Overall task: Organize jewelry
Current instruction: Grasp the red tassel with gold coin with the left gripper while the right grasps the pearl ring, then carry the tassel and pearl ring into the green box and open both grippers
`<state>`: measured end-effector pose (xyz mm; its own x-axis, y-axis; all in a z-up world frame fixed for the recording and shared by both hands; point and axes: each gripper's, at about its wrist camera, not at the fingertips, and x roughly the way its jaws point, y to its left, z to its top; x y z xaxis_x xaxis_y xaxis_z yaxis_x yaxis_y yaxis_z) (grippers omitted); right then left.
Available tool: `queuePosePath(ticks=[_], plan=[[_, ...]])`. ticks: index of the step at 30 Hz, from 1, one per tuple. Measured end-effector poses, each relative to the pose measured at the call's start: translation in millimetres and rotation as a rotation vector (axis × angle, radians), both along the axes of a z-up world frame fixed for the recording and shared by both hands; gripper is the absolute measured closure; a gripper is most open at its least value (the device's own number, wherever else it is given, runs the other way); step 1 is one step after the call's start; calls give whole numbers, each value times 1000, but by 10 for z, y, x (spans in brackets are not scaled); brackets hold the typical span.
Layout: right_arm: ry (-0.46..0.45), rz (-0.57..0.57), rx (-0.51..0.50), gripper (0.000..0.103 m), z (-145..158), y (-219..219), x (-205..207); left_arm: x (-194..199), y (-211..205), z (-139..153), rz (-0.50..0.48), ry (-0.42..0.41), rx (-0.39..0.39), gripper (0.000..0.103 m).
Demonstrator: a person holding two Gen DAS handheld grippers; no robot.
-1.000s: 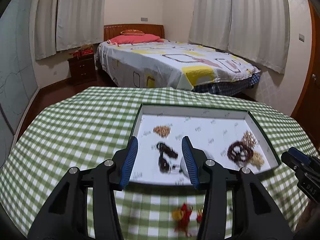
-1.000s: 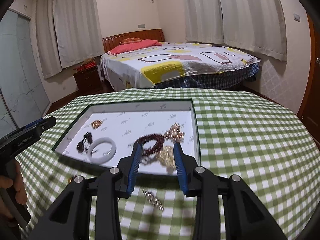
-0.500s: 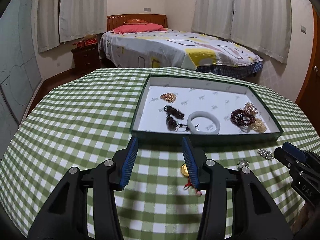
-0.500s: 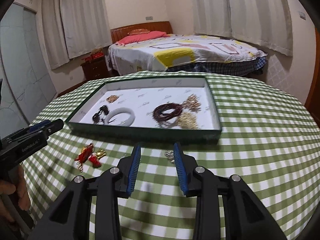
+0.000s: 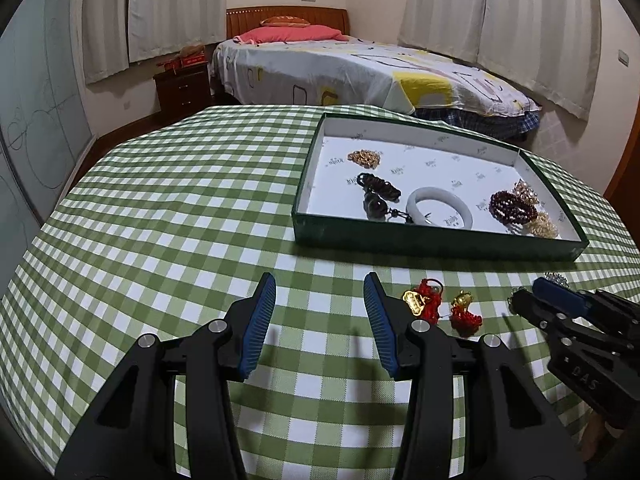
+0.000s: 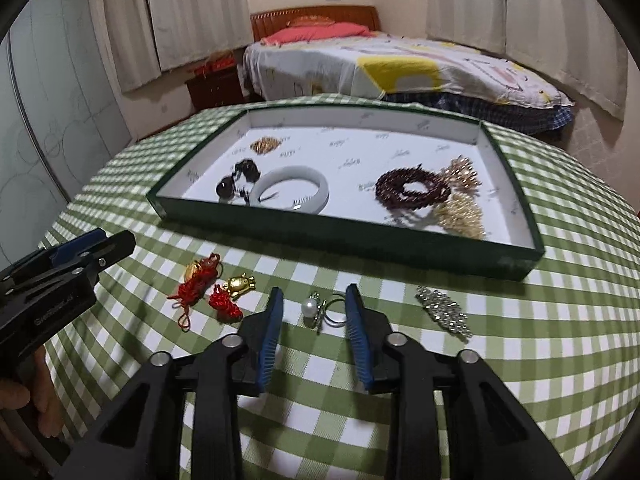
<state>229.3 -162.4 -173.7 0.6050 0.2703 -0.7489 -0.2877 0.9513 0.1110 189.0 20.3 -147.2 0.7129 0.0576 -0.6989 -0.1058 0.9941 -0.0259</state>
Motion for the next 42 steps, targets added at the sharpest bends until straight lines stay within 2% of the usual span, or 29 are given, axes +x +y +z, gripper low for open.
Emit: queuePosePath(ticks=[2, 4, 14, 24, 26, 28, 31, 33, 42], plan=[[19, 7, -6, 85, -39, 2, 19, 3, -32, -18, -8, 8, 2, 58], [19, 7, -3, 88, -37, -15, 15, 2, -66, -29, -15, 12, 2, 58], [-15, -25, -4, 88, 47, -190, -63, 36, -341, -64, -87, 31, 2, 58], [-18, -47, 19, 88, 62, -329, -113, 135, -502, -203, -134, 91, -23, 59], [-17, -46, 21, 88, 61, -327, -112, 166, -507, -230, -138, 106, -31, 62], [-18, -46, 23, 88, 62, -328, -112, 187, -502, -254, -144, 120, -42, 75], [-18, -47, 25, 88, 63, -326, -113, 192, -514, -258, -152, 118, -41, 88], [-18, -48, 27, 88, 64, -329, -118, 184, -506, -257, -154, 118, -45, 92], [-41, -54, 35, 88, 97, -336, -163, 102, -454, -193, -153, 75, -54, 94]])
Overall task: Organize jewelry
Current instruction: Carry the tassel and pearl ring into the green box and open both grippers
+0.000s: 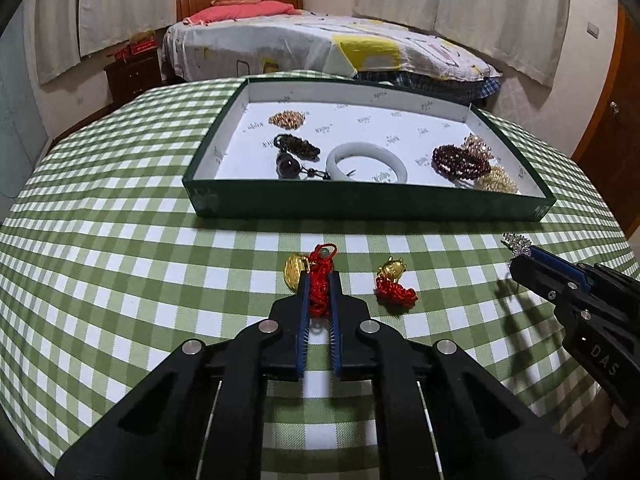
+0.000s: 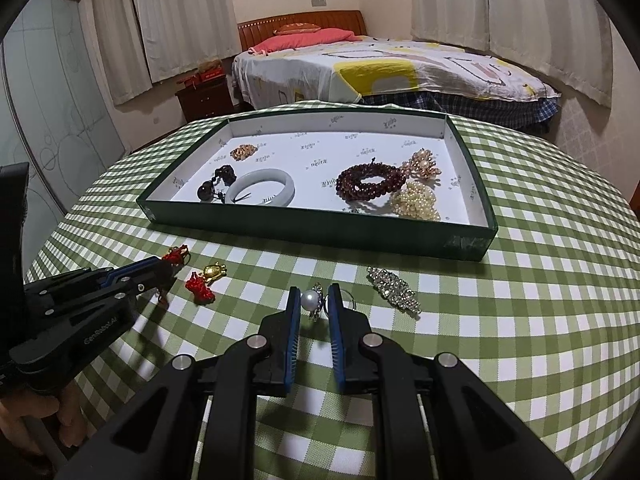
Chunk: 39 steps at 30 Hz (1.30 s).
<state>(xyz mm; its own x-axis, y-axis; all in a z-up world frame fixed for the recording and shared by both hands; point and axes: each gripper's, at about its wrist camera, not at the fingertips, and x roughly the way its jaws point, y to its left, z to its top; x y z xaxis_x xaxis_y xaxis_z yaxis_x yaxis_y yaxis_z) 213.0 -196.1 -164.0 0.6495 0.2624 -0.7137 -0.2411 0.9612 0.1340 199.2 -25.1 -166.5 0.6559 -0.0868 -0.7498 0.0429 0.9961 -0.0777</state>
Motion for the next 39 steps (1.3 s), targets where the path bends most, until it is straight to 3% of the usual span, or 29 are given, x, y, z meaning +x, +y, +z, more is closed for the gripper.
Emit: queuePosePath(ticks=[24, 39], plan=[[-108, -4, 26, 88, 361, -20, -109, -168, 38, 584, 15, -157, -12, 94], [-196, -10, 25, 88, 645, 5, 105, 31, -21, 862, 2, -229, -20, 94]])
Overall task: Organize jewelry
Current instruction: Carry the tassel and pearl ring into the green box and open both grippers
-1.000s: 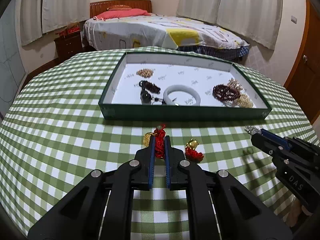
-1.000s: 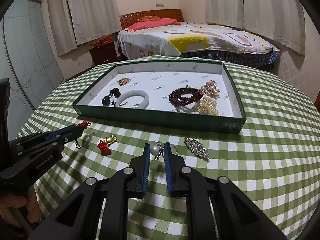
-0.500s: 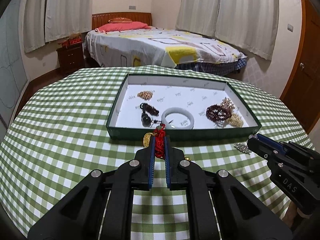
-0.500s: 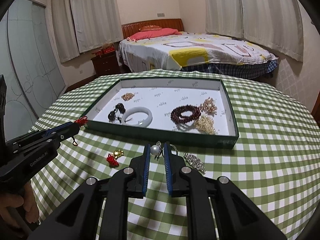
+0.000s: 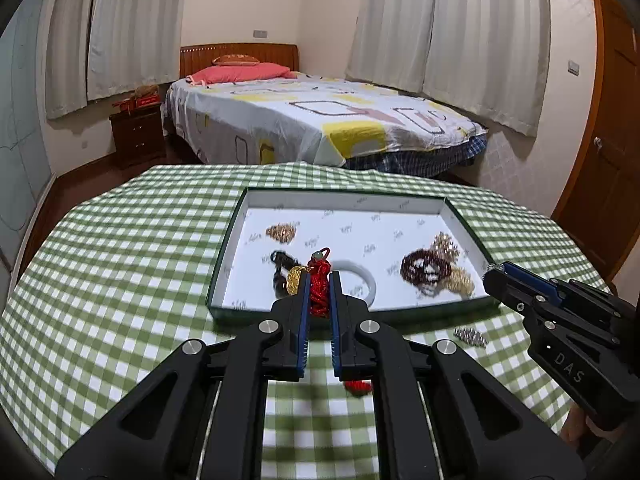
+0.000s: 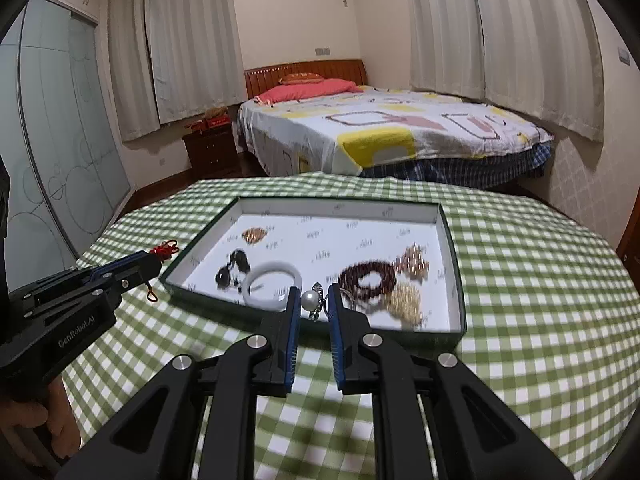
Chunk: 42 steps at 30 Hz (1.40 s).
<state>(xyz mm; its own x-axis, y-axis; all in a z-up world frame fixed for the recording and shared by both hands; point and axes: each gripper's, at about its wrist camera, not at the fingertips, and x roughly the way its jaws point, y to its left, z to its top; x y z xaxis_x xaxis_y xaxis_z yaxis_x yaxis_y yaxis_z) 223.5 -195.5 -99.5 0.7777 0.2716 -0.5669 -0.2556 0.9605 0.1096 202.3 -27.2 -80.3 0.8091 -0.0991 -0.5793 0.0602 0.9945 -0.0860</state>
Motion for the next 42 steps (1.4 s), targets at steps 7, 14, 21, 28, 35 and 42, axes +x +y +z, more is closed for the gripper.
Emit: queuePosePath(ticks=[7, 14, 21, 28, 35, 42], plan=[[-47, 3, -4, 88, 137, 41, 202, 262, -48, 107, -8, -38, 2, 94], [-83, -3, 3, 88, 221, 65, 482, 586, -68, 148, -8, -66, 17, 94], [-68, -7, 18, 88, 138, 115, 851, 1021, -126, 3, -12, -35, 36, 94], [17, -9, -5, 88, -215, 175, 1154, 1410, -217, -334, -16, 48, 53, 94], [99, -23, -21, 88, -479, 175, 1348, 1687, -258, -609, -11, 139, 76, 94], [160, -31, -35, 88, -606, 175, 1457, 1783, -232, -731, -3, 193, 88, 94]])
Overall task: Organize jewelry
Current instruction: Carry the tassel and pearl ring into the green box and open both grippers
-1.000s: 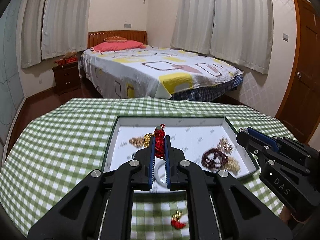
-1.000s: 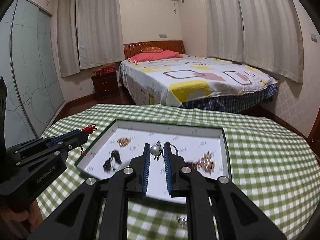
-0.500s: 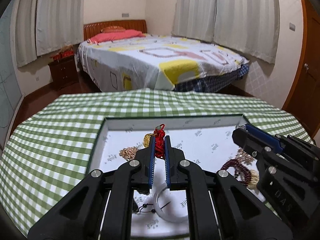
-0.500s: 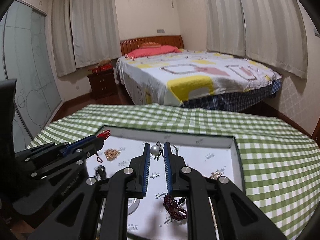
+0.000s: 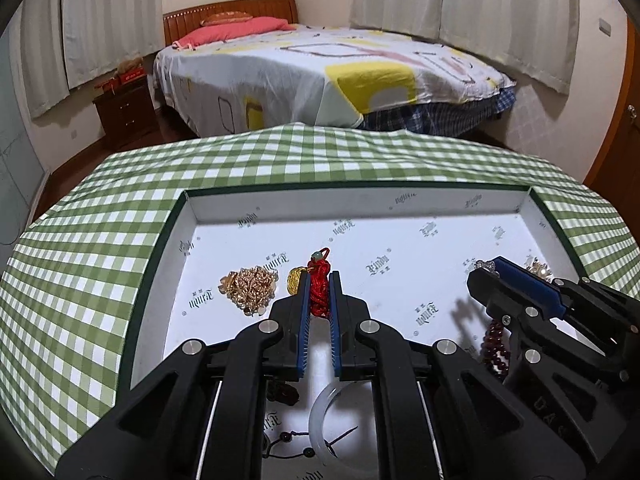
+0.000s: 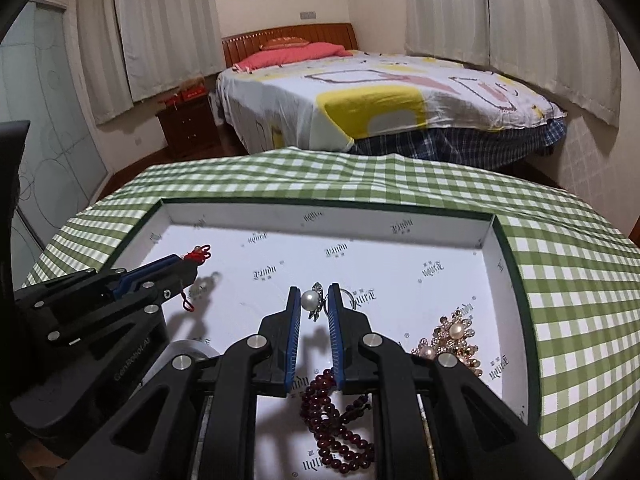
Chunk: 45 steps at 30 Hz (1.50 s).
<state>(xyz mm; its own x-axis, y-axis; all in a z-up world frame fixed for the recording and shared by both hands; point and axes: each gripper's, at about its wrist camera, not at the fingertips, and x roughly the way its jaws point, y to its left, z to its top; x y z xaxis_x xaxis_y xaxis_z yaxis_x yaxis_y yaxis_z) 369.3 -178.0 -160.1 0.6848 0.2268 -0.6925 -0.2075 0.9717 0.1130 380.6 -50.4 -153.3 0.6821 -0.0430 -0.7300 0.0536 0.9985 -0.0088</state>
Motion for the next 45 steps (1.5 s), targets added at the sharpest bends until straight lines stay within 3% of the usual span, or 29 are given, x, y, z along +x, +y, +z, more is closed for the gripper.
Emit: queuePosePath(ticks=[13, 31, 32, 34, 36, 45], plan=[[35, -4, -21, 88, -45, 25, 35, 94, 2, -88, 0, 51, -8, 94], [58, 1, 4, 88, -64, -11, 90, 104, -40, -105, -6, 57, -2, 91], [57, 0, 4, 87, -64, -14, 91, 102, -44, -104, -7, 57, -2, 89], [54, -1, 6, 82, -59, -13, 86, 96, -39, -92, -4, 53, -5, 74], [48, -2, 9, 80, -48, -21, 79, 76, -39, -68, -1, 41, -7, 67], [-17, -17, 21, 72, 125, -94, -56, -89, 24, 91, 8, -21, -45, 47]])
